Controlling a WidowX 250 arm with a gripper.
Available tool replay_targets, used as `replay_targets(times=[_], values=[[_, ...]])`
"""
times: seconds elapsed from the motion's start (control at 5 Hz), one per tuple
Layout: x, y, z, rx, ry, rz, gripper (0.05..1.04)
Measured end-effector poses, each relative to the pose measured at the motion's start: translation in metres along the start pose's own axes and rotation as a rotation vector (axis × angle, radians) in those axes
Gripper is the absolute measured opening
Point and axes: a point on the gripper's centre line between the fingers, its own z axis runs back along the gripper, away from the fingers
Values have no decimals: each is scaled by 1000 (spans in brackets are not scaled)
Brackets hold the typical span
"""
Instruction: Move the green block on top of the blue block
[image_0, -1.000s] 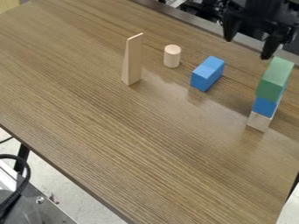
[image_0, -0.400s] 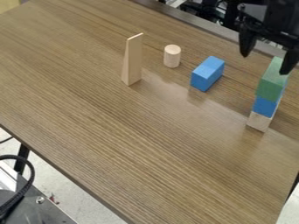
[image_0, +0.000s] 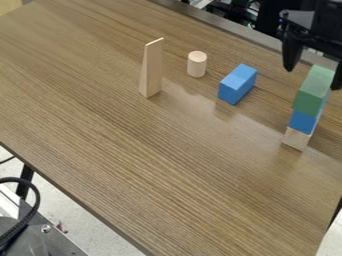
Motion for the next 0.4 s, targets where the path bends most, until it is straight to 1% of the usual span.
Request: replay_targets(times=[0.2, 0.4], values=[[3, -4, -2, 3, 2, 0, 997], [6, -9, -3, -10, 1, 1, 997]])
